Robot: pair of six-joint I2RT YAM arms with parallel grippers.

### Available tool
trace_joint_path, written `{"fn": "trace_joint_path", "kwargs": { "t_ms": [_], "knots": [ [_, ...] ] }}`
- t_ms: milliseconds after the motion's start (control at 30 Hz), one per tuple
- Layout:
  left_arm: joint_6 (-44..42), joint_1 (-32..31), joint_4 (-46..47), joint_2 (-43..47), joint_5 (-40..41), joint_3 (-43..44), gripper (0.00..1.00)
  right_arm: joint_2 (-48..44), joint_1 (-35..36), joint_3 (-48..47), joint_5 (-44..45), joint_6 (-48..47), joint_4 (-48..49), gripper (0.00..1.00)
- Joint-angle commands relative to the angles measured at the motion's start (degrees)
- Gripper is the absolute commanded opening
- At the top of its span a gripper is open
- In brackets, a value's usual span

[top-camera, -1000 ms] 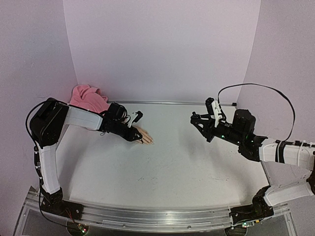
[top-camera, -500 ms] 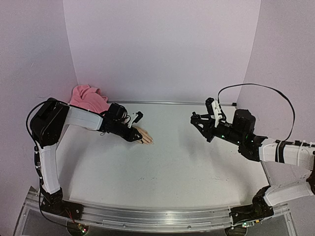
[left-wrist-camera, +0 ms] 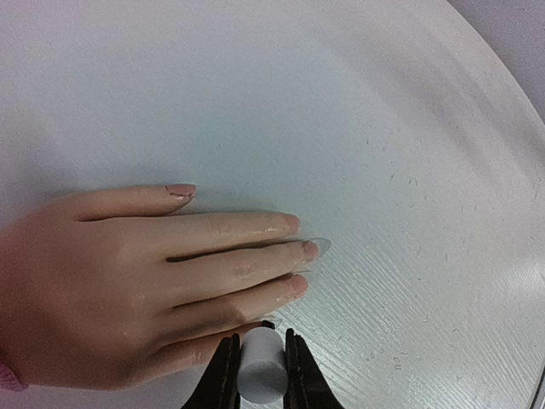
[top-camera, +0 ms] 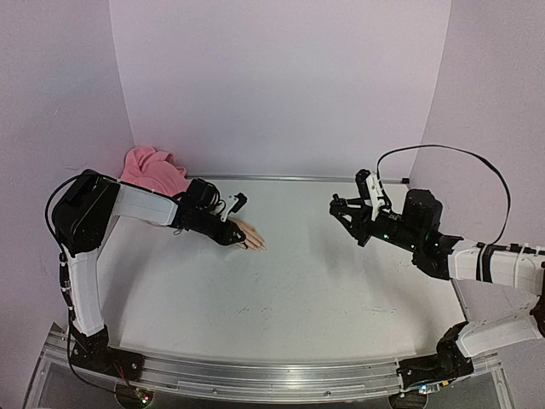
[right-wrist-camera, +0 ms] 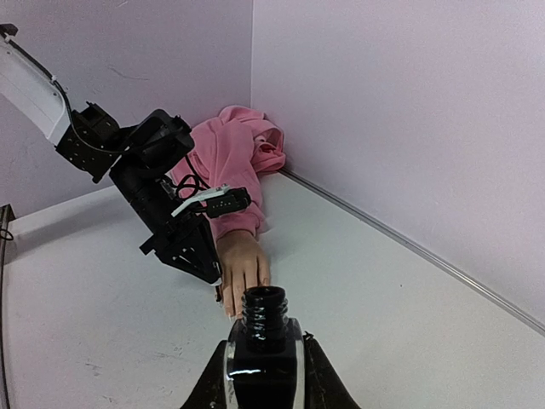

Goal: Paint the nails

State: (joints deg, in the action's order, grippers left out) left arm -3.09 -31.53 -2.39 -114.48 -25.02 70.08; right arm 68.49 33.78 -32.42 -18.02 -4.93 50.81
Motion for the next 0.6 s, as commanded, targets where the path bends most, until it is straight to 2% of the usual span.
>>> {"fn": "trace_joint_path", "kwargs": {
  "t_ms": [0,567],
  "knots": [
    [-1.18,0.48,2.04,0.01,0.73,0.5,0.0,0.07,-0.29,-1.65,-1.12,0.27,3.86,0.0],
    [-0.89,0.5,2.02,-0.85,-0.72,0.97,0.0,0.43,-0.43,-1.59,-1.4,0.43,4.04,0.0]
  ]
}}
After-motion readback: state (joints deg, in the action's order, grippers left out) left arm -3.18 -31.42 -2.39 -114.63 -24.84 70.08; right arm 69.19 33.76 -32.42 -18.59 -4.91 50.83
